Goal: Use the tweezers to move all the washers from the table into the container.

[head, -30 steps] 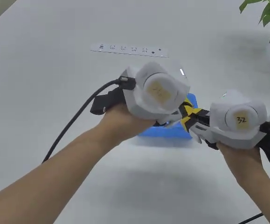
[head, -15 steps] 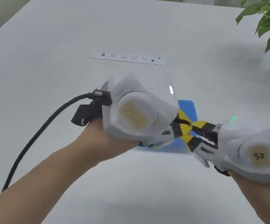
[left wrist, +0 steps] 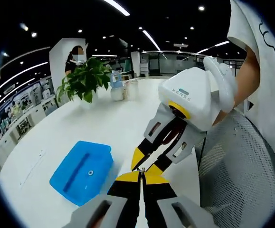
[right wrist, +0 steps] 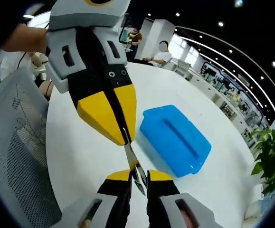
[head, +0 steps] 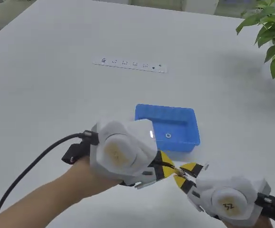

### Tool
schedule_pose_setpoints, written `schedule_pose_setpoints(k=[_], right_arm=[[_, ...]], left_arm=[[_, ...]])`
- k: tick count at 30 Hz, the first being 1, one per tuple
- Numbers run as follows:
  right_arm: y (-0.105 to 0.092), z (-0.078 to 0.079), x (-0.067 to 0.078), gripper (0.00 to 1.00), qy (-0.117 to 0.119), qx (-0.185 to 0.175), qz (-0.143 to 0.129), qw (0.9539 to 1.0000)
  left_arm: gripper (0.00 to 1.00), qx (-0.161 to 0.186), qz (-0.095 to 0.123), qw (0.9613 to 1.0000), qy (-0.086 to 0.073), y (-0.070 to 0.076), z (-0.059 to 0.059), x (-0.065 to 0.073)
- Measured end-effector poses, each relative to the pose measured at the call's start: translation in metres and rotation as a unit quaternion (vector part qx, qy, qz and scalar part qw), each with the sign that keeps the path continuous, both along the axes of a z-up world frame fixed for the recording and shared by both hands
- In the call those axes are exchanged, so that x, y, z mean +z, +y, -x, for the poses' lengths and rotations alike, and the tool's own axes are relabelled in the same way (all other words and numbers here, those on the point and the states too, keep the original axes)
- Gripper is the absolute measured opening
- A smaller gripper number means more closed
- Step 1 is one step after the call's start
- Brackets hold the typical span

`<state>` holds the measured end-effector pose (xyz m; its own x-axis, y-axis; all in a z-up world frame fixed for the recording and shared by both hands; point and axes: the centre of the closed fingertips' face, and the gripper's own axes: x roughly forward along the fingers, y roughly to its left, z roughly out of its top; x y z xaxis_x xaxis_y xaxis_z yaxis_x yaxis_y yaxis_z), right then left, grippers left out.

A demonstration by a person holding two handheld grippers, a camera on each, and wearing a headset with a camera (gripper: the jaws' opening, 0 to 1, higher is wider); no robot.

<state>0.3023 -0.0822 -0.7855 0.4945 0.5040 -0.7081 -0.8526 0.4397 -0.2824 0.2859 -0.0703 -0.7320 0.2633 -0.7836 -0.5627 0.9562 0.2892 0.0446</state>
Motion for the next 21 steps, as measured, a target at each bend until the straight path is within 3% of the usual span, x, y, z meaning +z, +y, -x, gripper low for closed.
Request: schedule_pose_setpoints(k=[2, 6, 7, 11, 14, 18, 21], right_arm=[[0.0, 0.001, -0.007, 0.08, 0.005, 0.003, 0.005, 1.0], [0.0, 0.007, -0.021, 0.09, 0.032, 0.0, 0.015, 0.9994], [-0.001, 0.005, -0.021, 0.09, 0.023, -0.002, 0.014, 0.9996], [-0.002, 0.01, -0.025, 0.11, 0.05, -0.015, 0.005, 0.9986], [-0.004, 0.013, -0.02, 0.13, 0.055, -0.015, 0.0, 0.9984], [-0.007, 0.016, -0.003, 0.17, 0.075, -0.06, -0.05, 0.9941], [-0.01, 0.015, 0.013, 0.18, 0.086, -0.104, -0.102, 0.9857]], left_arm=[[0.0, -0.004, 0.0, 1.0, 0.008, 0.002, 0.001, -0.007], [0.0, -0.023, -0.021, 0.9994, 0.017, 0.005, 0.005, -0.024], [0.0, -0.024, -0.03, 0.9992, 0.014, 0.008, 0.005, -0.029], [0.0, -0.032, -0.055, 0.9977, 0.022, 0.016, 0.007, -0.05], [0.0, -0.042, -0.085, 0.9954, 0.013, 0.022, 0.005, -0.063], [0.0, -0.055, -0.114, 0.9919, 0.005, 0.028, 0.003, -0.079], [0.0, -0.062, -0.125, 0.9902, 0.007, 0.029, 0.001, -0.085]])
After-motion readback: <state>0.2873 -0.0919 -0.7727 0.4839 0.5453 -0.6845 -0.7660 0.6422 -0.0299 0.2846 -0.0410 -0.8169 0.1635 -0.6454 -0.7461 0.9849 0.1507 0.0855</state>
